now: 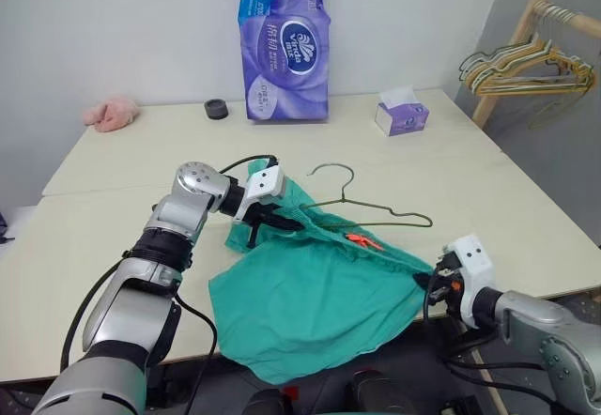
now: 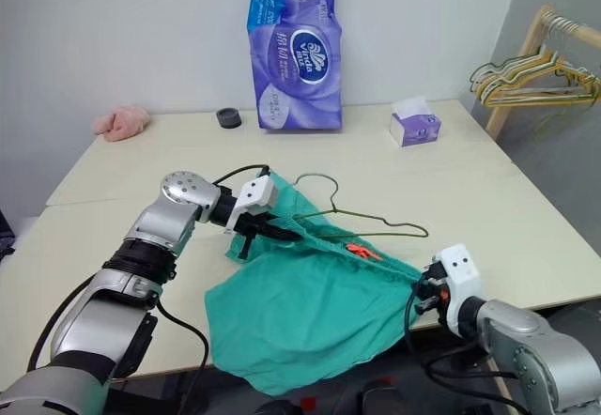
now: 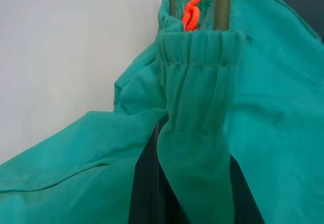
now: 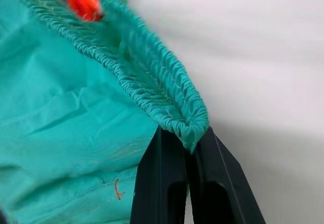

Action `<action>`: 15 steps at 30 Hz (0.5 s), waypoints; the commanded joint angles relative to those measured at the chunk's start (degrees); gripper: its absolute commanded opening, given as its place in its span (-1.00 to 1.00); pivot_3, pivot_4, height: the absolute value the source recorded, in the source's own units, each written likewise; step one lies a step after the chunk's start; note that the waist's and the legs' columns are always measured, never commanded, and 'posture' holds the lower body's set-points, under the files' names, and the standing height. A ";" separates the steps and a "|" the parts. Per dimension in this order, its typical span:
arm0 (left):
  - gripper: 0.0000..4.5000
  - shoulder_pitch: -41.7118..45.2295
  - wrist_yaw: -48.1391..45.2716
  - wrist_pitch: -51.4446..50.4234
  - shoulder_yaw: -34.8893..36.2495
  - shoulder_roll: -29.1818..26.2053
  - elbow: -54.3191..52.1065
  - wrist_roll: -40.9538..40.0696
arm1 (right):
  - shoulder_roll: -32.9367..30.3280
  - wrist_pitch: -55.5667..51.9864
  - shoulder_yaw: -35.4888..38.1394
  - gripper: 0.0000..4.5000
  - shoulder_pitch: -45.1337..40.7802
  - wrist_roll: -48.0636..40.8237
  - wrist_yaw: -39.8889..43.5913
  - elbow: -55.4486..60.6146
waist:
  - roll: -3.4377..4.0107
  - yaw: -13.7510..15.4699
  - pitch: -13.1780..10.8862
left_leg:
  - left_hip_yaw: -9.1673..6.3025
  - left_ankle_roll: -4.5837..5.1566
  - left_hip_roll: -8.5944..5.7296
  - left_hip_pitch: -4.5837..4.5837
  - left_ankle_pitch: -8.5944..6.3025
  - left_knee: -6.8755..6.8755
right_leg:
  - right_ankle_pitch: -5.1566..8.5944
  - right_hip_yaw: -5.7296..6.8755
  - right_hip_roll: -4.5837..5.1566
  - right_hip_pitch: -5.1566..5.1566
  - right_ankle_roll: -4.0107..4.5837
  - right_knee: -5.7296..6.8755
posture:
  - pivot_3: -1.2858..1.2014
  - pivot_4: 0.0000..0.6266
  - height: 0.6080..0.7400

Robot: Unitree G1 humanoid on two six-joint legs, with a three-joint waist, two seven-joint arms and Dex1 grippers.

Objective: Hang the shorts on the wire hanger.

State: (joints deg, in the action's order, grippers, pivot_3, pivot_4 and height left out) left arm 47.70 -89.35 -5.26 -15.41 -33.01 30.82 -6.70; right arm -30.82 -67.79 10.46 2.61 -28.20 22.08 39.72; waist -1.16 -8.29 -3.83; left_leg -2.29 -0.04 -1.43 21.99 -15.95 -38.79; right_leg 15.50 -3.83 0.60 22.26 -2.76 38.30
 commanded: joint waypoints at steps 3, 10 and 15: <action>-1.00 -1.43 -3.15 -3.48 -2.81 -7.92 -7.85 -5.02 | -4.27 4.12 3.57 -0.99 -1.70 1.63 0.55 -2.39 | 0.01 -0.22 0.00 | -0.01 0.00 0.01 -0.03 0.00 0.03 | 0.01 -0.01 0.00 0.00 0.03 0.04 | -0.13 -0.92 1.00; -1.00 -1.47 -1.05 0.19 -4.03 -6.71 -5.11 -1.24 | -5.78 5.56 3.40 -0.99 -2.36 0.58 1.42 -2.64 | 0.01 0.35 0.00 | 0.01 0.00 -0.03 -0.01 0.00 -0.05 | 0.02 -0.02 0.02 -0.03 0.02 0.04 | -0.13 -0.92 1.00; -1.00 -1.07 1.08 4.44 -4.25 -5.28 -1.93 1.98 | -7.07 6.01 2.94 -0.99 -2.09 -0.15 2.65 -0.57 | 0.01 0.21 0.00 | 0.01 0.00 -0.02 -0.02 0.00 -0.04 | 0.02 -0.03 0.02 -0.01 0.02 0.07 | -0.13 -0.91 1.00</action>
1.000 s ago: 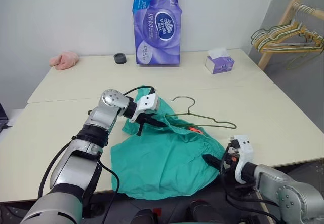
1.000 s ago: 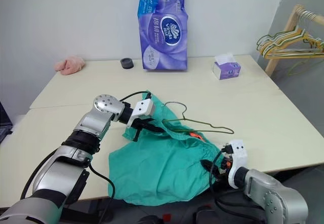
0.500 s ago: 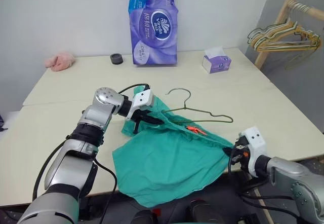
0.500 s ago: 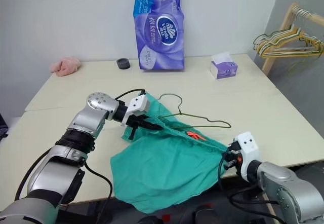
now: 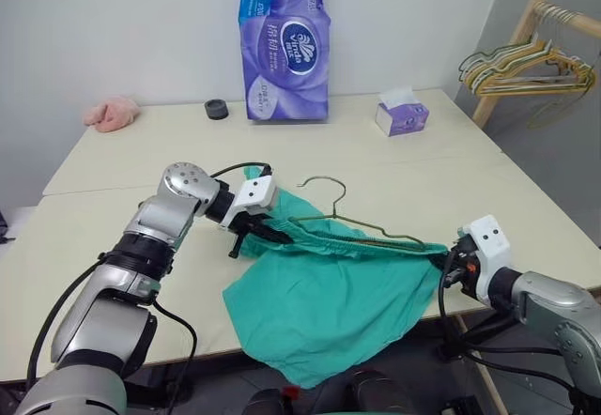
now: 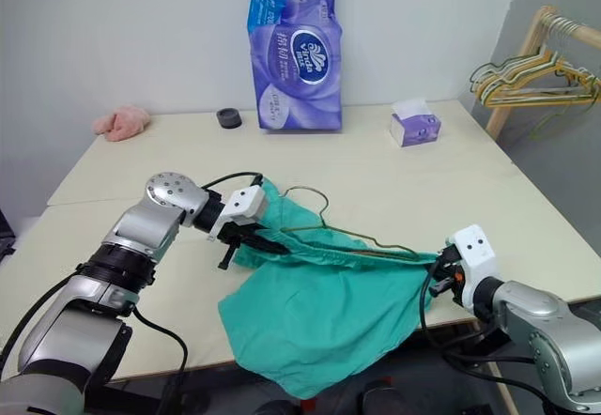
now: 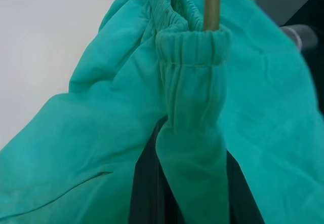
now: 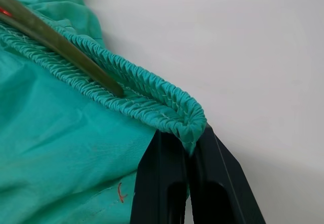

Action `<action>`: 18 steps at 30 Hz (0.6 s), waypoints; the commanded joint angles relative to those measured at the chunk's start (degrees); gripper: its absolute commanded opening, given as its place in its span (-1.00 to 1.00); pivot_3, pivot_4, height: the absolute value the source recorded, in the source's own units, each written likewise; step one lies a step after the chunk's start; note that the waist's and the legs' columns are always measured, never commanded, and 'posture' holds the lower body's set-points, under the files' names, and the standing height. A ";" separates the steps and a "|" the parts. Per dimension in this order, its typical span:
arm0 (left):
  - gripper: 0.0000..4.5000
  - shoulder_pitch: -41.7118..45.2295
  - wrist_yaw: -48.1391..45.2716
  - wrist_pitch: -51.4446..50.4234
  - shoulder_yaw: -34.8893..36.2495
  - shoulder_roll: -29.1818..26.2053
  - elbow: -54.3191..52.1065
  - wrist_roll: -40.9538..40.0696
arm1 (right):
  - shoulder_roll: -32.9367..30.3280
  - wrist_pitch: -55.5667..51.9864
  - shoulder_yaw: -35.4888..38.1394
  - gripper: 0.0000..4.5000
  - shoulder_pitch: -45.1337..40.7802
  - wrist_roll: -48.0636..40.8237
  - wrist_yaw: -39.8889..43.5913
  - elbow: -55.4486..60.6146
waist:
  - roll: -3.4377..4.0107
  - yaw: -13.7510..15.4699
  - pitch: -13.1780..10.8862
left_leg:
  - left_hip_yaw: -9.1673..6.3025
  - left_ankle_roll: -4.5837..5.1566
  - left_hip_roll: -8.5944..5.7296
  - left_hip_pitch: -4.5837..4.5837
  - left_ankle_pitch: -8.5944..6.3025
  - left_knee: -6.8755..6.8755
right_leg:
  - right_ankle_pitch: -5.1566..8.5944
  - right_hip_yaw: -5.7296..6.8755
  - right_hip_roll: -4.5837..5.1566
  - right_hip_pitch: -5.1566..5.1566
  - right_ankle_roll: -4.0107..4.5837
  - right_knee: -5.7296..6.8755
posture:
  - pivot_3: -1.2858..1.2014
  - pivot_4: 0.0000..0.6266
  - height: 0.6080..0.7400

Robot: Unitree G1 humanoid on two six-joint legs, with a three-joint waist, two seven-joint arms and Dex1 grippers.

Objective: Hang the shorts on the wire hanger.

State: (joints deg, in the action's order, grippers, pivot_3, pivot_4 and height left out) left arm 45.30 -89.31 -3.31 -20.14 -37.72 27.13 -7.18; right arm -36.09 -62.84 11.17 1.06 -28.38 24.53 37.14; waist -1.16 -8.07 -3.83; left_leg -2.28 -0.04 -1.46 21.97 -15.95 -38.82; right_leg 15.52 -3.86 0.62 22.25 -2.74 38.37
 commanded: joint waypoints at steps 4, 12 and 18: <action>-1.00 1.76 1.66 3.37 1.00 0.41 3.56 3.29 | -3.15 1.30 2.38 -0.99 0.08 -0.66 1.60 3.97 | -0.01 -0.07 0.00 | 0.01 0.00 0.00 0.00 0.00 0.01 | 0.00 -0.01 0.00 0.01 0.00 0.00 | -0.14 -0.90 1.00; -1.00 1.53 2.95 5.25 0.79 1.63 4.63 5.27 | -11.66 5.36 -1.44 -0.99 -4.49 1.37 5.29 5.72 | 0.00 -0.10 -0.01 | 0.02 0.00 0.00 0.00 0.00 0.00 | 0.01 -0.01 0.00 0.00 -0.02 0.00 | -0.14 -0.89 1.00; -1.00 2.06 8.60 3.78 2.39 5.21 2.34 5.07 | -17.55 6.12 -11.78 -0.99 -19.10 2.92 8.94 6.25 | 0.07 -0.32 -0.06 | 0.03 0.01 0.02 0.00 0.00 0.01 | 0.02 -0.01 0.00 0.01 -0.03 -0.07 | -0.15 -0.89 1.00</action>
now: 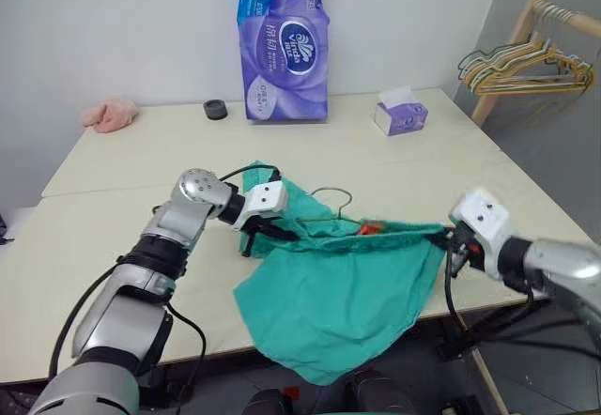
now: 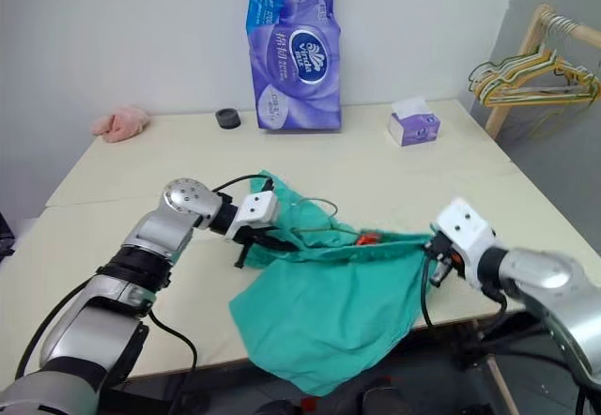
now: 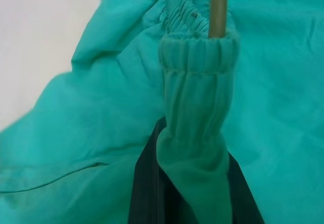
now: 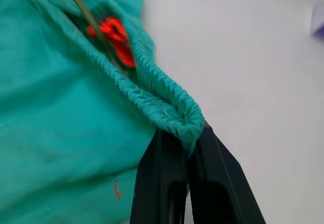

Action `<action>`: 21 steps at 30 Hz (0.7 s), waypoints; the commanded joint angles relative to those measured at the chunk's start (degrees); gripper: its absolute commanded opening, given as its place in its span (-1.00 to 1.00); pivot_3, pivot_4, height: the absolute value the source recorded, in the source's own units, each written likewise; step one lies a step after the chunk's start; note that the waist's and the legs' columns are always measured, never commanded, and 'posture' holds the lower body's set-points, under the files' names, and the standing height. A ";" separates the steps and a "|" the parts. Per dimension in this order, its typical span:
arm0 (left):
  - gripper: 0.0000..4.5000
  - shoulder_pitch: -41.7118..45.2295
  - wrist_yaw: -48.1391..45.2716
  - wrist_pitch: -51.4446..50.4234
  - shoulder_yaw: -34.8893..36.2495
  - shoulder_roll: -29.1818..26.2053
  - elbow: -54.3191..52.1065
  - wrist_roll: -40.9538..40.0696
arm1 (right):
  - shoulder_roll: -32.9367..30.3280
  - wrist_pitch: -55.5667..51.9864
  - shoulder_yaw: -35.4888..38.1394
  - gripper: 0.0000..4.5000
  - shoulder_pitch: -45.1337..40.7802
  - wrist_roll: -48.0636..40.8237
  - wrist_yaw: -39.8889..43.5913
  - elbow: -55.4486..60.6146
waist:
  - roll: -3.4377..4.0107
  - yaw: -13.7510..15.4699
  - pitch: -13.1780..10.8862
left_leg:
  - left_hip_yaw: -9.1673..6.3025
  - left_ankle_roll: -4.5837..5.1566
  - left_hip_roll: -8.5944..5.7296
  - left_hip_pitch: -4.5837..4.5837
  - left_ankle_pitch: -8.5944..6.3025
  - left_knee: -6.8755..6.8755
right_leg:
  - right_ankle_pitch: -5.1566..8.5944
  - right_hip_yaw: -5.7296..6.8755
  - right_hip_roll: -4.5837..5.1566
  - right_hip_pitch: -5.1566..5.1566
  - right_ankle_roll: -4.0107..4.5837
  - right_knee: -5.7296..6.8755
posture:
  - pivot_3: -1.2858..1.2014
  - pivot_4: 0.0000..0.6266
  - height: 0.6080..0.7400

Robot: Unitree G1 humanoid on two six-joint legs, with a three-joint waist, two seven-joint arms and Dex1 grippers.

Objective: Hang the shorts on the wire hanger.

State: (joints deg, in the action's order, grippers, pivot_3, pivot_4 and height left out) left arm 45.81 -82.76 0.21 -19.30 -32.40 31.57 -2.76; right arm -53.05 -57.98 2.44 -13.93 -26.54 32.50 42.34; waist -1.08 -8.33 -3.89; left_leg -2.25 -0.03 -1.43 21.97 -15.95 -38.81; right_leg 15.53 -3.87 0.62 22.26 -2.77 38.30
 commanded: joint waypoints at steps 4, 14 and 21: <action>-1.00 0.88 3.90 0.14 1.33 0.28 -3.35 1.36 | -1.51 1.91 -7.55 -0.99 -9.69 2.36 3.04 0.02 | 0.01 -0.09 -0.01 | -0.04 0.00 0.02 0.04 0.00 0.06 | -0.04 0.03 0.00 0.01 0.08 -0.09 | -0.14 -0.89 1.00; -1.00 -0.96 7.70 -1.62 1.85 1.51 -6.39 1.00 | -5.68 6.22 -14.04 -0.52 -13.08 7.42 9.34 -0.11 | 0.02 0.10 -0.01 | -0.04 0.00 -0.03 0.08 -0.01 0.02 | -0.17 0.08 0.11 0.00 0.28 -0.16 | -0.13 -0.89 1.00; -1.00 -2.83 7.85 -2.68 1.52 1.49 -8.94 0.50 | -12.61 7.33 -7.51 0.54 -9.67 6.80 14.69 -0.23 | 0.02 0.28 -0.01 | -0.05 0.00 -0.03 0.08 -0.01 0.02 | -0.18 0.12 0.15 -0.01 0.29 -0.17 | -0.14 -0.88 1.00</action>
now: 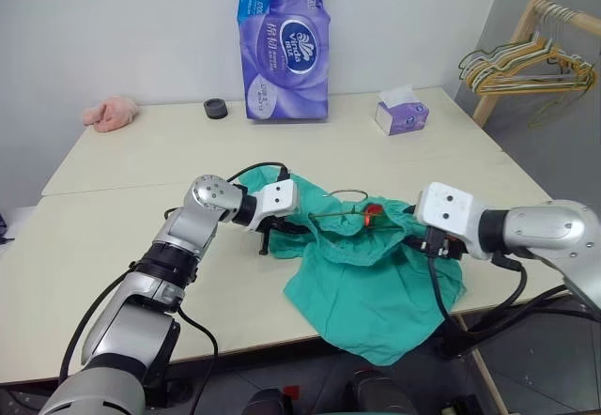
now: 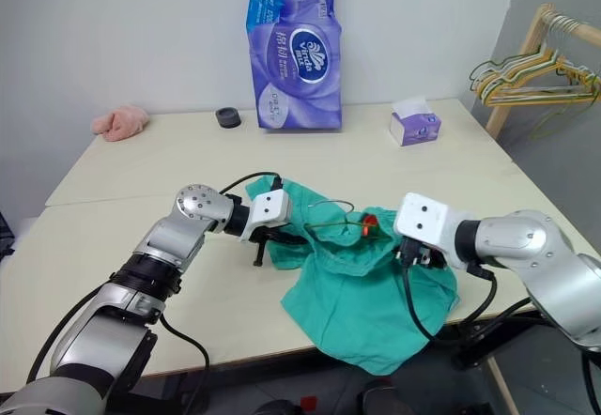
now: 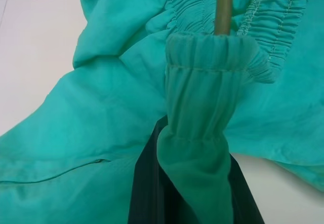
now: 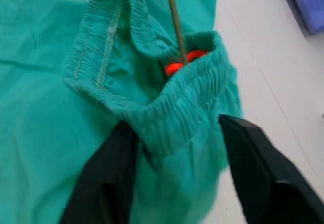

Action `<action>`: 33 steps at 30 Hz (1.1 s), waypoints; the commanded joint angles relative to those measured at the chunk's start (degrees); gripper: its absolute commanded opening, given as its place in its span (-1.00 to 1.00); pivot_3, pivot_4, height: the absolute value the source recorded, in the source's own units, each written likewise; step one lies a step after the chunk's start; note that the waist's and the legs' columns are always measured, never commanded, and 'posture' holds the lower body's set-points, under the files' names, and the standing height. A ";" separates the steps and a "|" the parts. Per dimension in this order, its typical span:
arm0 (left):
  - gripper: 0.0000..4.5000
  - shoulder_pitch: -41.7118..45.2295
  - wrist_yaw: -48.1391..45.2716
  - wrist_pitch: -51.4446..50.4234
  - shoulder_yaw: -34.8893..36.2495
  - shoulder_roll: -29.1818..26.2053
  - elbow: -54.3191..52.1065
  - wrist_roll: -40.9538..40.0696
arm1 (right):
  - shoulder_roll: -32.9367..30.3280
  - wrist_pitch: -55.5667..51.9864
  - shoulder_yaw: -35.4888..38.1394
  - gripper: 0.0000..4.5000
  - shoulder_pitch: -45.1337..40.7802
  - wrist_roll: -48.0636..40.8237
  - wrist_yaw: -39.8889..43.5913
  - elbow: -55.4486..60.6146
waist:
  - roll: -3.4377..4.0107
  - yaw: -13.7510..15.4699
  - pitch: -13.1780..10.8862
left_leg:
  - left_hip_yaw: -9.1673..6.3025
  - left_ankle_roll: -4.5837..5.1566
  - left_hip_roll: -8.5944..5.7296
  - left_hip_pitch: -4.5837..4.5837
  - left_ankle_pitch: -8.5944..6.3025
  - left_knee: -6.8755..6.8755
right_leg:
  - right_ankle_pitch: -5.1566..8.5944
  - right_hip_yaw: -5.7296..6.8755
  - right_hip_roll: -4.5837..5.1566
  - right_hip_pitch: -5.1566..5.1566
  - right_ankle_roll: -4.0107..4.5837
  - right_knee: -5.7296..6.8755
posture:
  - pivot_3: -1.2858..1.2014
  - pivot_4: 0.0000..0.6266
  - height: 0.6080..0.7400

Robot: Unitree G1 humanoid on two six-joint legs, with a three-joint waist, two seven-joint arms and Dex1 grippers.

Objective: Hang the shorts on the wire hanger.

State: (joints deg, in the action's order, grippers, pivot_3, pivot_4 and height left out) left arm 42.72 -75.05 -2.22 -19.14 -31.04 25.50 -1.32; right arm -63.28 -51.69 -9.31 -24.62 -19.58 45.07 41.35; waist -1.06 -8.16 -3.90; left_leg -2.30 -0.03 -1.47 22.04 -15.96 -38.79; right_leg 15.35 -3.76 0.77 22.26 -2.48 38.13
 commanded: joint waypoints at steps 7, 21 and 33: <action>-1.00 -0.34 -2.82 -0.89 0.87 -0.53 -4.64 -1.80 | -5.60 3.18 7.83 0.54 9.49 1.95 3.60 -2.30 | 0.00 0.06 0.00 | 0.01 0.00 0.00 0.00 0.00 0.01 | 0.00 0.03 0.01 -0.02 0.00 -0.01 | -0.14 -0.89 1.00; -1.00 -0.90 -2.01 1.08 0.64 -1.59 -4.90 0.20 | 2.46 10.26 -3.18 0.54 6.19 10.81 2.85 -14.52 | 0.00 0.02 0.01 | 0.06 0.00 -0.01 -0.03 0.00 -0.02 | 0.00 -0.03 0.00 -0.03 0.00 0.00 | -0.13 -0.92 1.00; -1.00 -0.96 -0.64 3.36 0.00 -0.31 -4.12 1.70 | 8.55 14.47 -8.69 0.54 -1.40 16.09 7.37 -25.26 | 0.01 -0.04 0.02 | 0.04 -0.01 -0.02 -0.04 0.00 -0.03 | -0.02 -0.01 0.00 -0.02 0.02 0.05 | -0.12 -0.94 1.00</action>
State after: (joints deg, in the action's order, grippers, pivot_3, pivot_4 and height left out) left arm 41.08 -75.85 0.47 -19.65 -31.28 22.42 0.41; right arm -54.65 -38.28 -17.85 -24.25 -4.47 51.18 15.84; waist -1.04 -8.20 -3.88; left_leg -2.27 -0.03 -1.49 22.01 -15.96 -38.82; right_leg 15.33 -3.76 0.77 22.24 -2.46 38.18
